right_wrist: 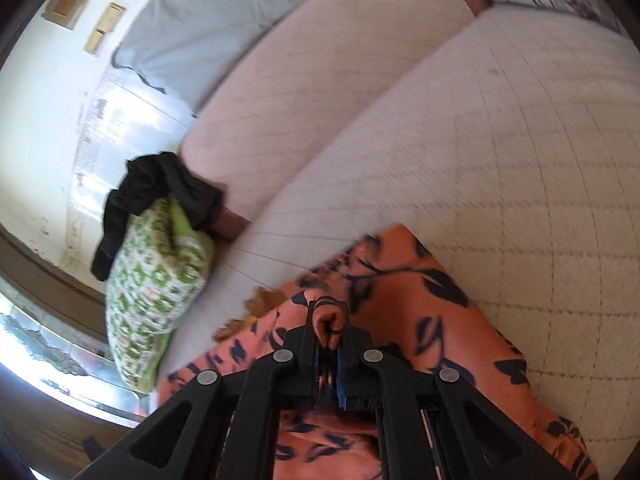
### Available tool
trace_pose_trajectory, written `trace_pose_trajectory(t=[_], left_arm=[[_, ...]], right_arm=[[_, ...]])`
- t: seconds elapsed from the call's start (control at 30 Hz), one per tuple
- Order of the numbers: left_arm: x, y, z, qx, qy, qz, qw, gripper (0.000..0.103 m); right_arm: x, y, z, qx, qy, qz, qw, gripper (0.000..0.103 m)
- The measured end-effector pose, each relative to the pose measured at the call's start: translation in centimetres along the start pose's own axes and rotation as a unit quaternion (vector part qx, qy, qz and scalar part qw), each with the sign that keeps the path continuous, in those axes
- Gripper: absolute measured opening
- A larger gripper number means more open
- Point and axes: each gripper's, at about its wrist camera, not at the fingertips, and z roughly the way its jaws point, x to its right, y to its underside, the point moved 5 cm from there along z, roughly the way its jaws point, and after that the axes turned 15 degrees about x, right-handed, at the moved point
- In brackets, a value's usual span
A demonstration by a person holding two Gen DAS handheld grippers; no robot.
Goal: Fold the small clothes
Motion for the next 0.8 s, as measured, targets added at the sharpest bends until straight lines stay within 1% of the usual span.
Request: trace_pose_trajectory(t=[0.07,0.1,0.17,0.2,0.23,0.27,0.33,0.43,0.57,0.6,0.63,0.73,0.8], left_arm=[[1.3,-0.1,0.1,0.013,0.006,0.027,0.9995,0.068],[1.5,-0.1,0.5,0.008,0.007,0.034,0.9994,0.068],[2.0,0.8,2.1,-0.022,0.003,0.052,0.9984,0.069],[2.0,1.5,3.0,-0.045,0.000,0.060,0.9972,0.069],[2.0,1.8,3.5,-0.047,-0.001,0.063,0.9969,0.071],[2.2,1.7,3.4,-0.041,0.001,0.064,0.9971,0.071],[2.2,1.6,3.4,-0.043,0.004,0.061,0.9972,0.071],[2.1,1.6,3.4,-0.043,0.008,0.055,0.9976,0.071],[1.3,1.6,3.1,-0.044,0.018,0.031,0.9984,0.071],[0.5,1.8,2.2,-0.043,0.021,0.026,0.9985,0.071],[0.3,1.8,2.2,-0.043,0.023,0.021,0.9986,0.071],[-0.6,1.7,1.7,-0.039,0.022,0.011,0.9989,0.071],[-1.2,1.8,1.3,-0.036,0.020,0.010,0.9991,0.071]], right_arm=[[0.3,1.6,0.7,-0.005,0.004,0.006,1.000,0.006],[0.9,1.9,0.9,-0.009,0.007,0.010,1.000,0.006],[2.3,2.0,0.8,-0.013,0.007,0.018,1.000,0.006],[2.4,1.9,0.7,-0.011,0.004,0.021,1.000,0.006],[2.6,1.7,0.4,-0.007,0.000,0.022,1.000,0.006],[2.6,1.4,0.1,-0.001,-0.005,0.023,1.000,0.006],[2.3,0.3,-0.9,0.015,-0.014,0.023,1.000,0.006],[0.7,-1.3,-2.4,0.033,-0.033,0.016,0.999,0.006],[-2.3,-2.9,-5.5,0.064,-0.064,-0.013,0.996,0.006],[-3.0,-3.3,-6.4,0.075,-0.070,-0.023,0.994,0.006],[-3.6,-3.6,-7.2,0.085,-0.073,-0.033,0.993,0.006],[-5.1,-4.1,-9.0,0.123,-0.057,-0.089,0.987,0.006],[-4.9,-4.0,-8.7,0.121,-0.039,-0.103,0.987,0.006]])
